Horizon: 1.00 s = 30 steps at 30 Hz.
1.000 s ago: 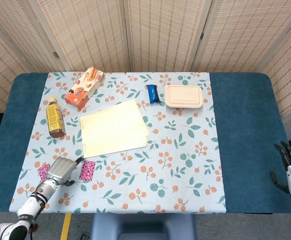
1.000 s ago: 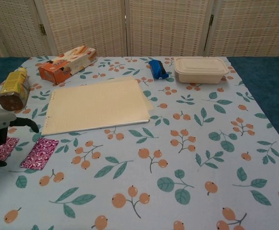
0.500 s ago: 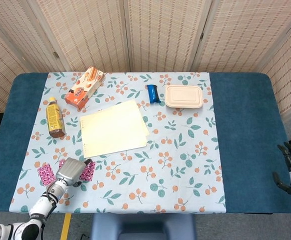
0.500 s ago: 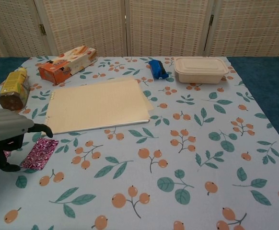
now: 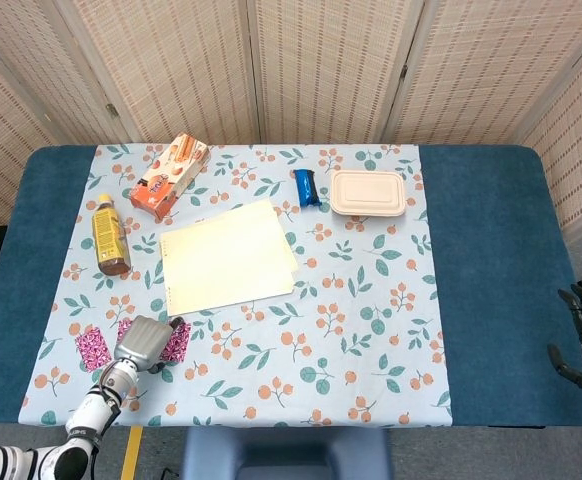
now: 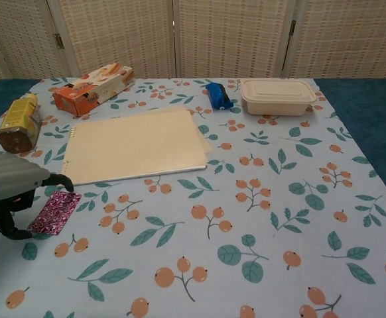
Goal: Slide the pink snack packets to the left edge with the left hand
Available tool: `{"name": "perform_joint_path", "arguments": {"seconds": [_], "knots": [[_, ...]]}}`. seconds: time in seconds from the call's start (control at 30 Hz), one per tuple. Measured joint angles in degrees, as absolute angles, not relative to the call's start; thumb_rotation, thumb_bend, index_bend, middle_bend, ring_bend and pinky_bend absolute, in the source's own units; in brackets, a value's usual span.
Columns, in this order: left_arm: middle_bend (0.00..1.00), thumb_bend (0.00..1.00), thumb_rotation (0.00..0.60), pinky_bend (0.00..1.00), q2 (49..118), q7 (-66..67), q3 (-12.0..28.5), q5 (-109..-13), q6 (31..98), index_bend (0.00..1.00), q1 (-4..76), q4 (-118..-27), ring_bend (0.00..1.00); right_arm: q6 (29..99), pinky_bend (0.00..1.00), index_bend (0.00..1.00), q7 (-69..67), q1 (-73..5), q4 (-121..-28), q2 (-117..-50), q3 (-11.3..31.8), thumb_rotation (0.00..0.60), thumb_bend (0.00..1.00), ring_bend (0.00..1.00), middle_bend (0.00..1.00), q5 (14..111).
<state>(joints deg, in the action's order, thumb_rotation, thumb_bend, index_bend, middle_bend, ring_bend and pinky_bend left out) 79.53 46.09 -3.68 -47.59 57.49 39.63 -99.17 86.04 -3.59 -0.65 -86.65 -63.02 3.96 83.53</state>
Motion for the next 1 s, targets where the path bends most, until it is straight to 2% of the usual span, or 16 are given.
{"name": "perform_joint_path", "arguments": {"seconds": [0.7,1.0], "knots": [[0.99,0.28,0.6,0.91,82.6,45.1,-3.5,-46.9,58.9,0.18,39.9,-96.4,0.89,85.8,0.0,0.1,-4.0,-0.4,-86.2,-63.1,4.0,0.6,0.39,0.13,0.1,83.2],[0.99,0.28,0.6,0.91,83.0,44.5,-3.6,-47.6,59.7,0.28,39.6,-96.1,0.89,85.9,0.0,0.1,-4.3,-0.3,-86.0,-63.1,4.0,0.6,0.39,0.13,0.1,83.1]]}}
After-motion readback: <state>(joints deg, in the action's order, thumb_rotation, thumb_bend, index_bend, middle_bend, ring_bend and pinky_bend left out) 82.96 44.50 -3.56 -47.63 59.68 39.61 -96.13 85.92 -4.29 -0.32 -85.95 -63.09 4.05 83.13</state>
